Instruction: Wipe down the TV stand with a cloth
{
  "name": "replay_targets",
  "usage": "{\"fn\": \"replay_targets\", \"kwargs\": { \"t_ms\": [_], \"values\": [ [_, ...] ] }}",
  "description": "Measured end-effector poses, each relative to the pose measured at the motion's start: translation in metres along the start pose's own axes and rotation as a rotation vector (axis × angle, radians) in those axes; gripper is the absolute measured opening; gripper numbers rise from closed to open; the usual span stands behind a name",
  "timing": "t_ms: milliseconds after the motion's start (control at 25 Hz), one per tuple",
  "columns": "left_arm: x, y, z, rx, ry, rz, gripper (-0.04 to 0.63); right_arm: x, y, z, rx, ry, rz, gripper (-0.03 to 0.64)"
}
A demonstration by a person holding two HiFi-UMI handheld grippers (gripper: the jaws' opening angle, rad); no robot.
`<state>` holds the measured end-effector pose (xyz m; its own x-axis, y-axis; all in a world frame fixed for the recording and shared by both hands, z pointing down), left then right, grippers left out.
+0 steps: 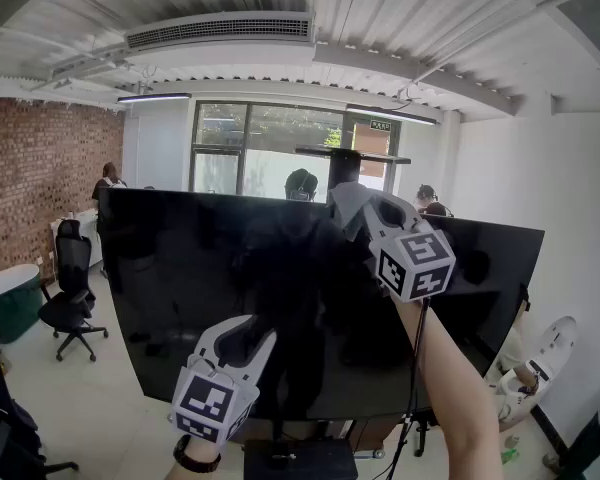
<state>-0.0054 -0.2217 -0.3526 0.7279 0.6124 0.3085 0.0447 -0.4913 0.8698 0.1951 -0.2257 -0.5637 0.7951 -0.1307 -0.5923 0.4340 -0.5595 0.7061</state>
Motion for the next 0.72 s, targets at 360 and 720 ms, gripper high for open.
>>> {"fn": "replay_targets", "kwargs": {
  "t_ms": [360,720],
  "values": [
    [0.004,0.020,-0.001,-0.081,-0.045,-0.013,0.160,0.028,0.027,0.105,-0.373,-0.077,-0.236,0.008],
    [0.029,0.032,-0.008,-0.118,-0.058,-0.022,0.160,0.139,0.053,-0.024,-0.446,0.161,-0.157,0.008]
  ]
}}
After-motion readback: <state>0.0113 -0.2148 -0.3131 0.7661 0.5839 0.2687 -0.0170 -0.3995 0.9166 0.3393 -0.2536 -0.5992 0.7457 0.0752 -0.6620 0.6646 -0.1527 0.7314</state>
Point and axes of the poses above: the fingertips, and each gripper's own axes: z forward along the fingers, x to its right, y out of its underside, the point moved 4 cm from there along -z, backward along the fingers, and after that the axes turned 14 degrees about -y, right-handed, at the moved point
